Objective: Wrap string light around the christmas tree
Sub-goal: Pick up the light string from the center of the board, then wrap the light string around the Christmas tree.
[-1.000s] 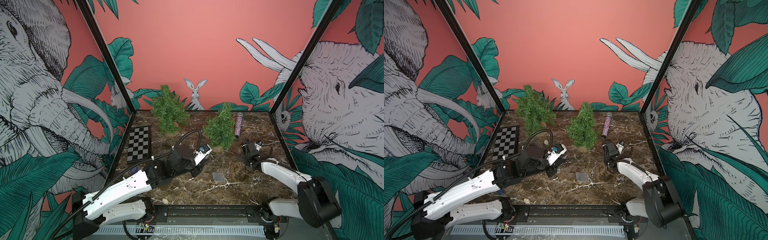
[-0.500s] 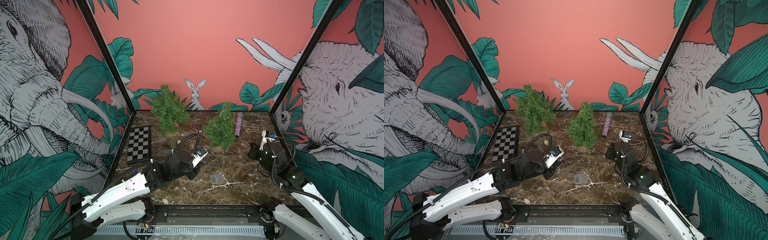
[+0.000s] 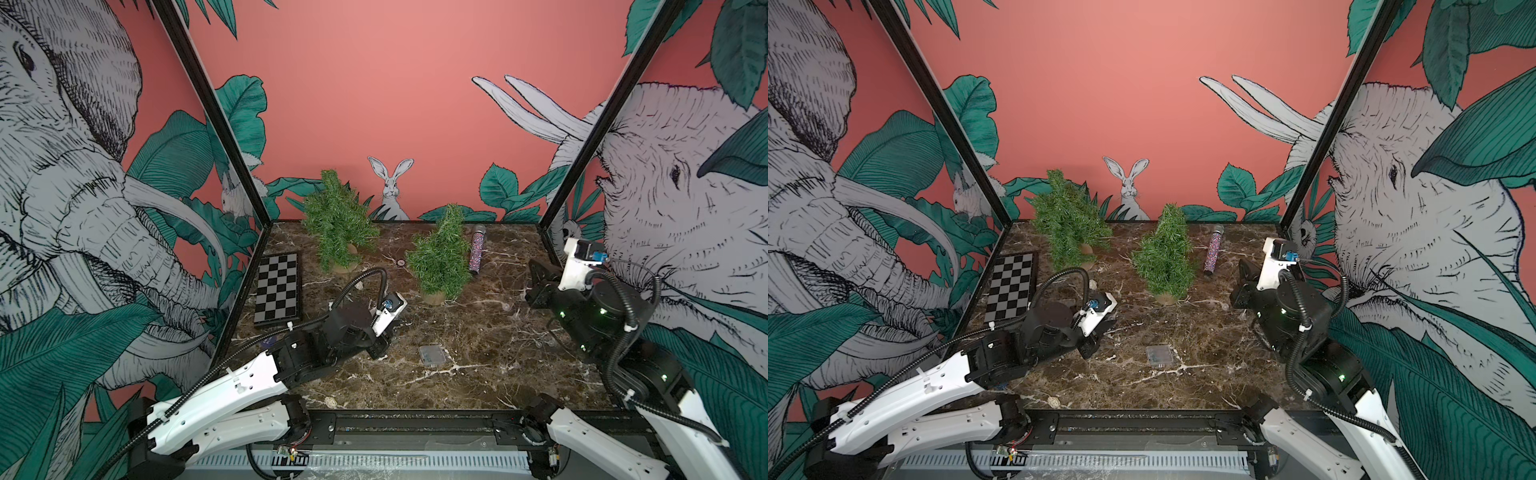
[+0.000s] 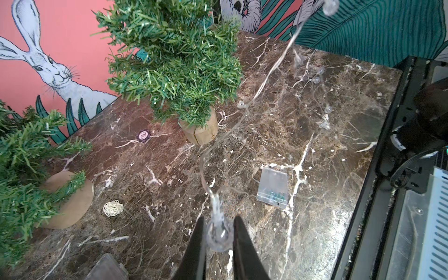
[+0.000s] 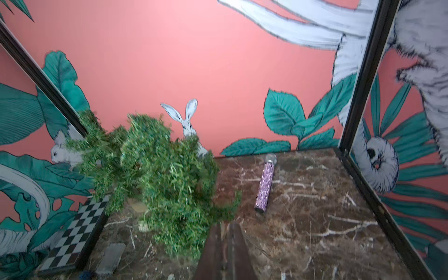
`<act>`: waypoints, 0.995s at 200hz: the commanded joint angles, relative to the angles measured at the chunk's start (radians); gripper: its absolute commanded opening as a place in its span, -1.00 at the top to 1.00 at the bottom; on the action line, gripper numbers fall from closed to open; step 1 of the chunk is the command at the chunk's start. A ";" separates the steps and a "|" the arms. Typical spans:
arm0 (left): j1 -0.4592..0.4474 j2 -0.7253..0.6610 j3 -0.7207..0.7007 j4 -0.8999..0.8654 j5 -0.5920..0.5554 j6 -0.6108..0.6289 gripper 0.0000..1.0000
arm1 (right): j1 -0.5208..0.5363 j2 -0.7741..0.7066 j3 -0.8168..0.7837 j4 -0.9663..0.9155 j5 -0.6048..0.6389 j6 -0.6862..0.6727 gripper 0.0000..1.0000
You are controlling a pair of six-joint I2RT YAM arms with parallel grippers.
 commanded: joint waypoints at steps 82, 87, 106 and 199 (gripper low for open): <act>0.061 -0.091 -0.012 0.212 -0.083 0.111 1.00 | 0.001 0.403 0.582 0.131 -0.135 -0.303 1.00; 0.060 -0.099 -0.018 0.215 -0.086 0.111 1.00 | 0.000 0.414 0.606 0.132 -0.144 -0.306 1.00; 0.064 -0.122 -0.033 0.226 -0.121 0.118 1.00 | -0.002 0.484 0.703 0.105 -0.204 -0.311 1.00; 0.126 -0.111 0.011 0.422 -0.259 0.196 1.00 | -0.141 0.742 1.060 0.099 -0.289 -0.291 1.00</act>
